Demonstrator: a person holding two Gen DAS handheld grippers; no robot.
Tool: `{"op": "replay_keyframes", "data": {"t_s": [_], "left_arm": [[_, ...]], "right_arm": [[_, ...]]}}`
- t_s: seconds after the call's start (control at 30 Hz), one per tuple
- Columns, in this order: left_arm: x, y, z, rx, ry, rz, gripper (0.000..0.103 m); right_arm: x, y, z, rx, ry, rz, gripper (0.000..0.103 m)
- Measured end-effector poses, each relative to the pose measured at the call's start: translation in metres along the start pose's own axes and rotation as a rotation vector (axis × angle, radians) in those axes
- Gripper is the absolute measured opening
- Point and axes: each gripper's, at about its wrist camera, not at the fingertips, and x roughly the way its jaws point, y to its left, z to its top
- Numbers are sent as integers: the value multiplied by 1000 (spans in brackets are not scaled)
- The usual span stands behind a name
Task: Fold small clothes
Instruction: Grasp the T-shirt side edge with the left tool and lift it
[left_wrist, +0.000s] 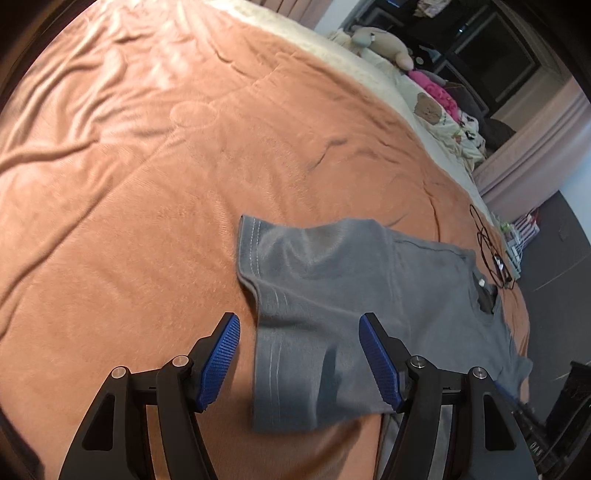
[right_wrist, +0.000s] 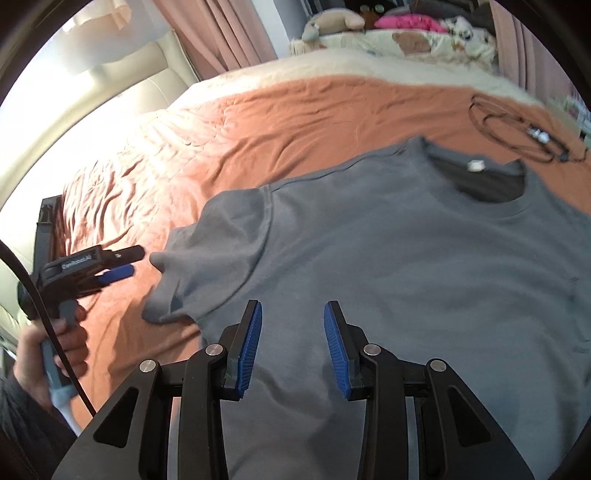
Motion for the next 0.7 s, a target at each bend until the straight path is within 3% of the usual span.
{"op": "replay_keyframes", "data": {"t_s": [0.1,0.17,0.27,0.37,0.7], "left_arm": [[19,14,6,-87,48,-44,56],[27,21,6,-137,64,-69,41],[30,26,8,-156,63,-99,21],[23,26,12,-155,41,-137,12],[-21,-13,28,-22,-41,-176,9]], "right_arm": [[23,0,6,39,33,19,20],[36,-1,8,72,55,38,17],[56,-1,13,104,70,62,9],[67,2,17,120,77,89,5],[107,13,27,178,100,123,4]]}}
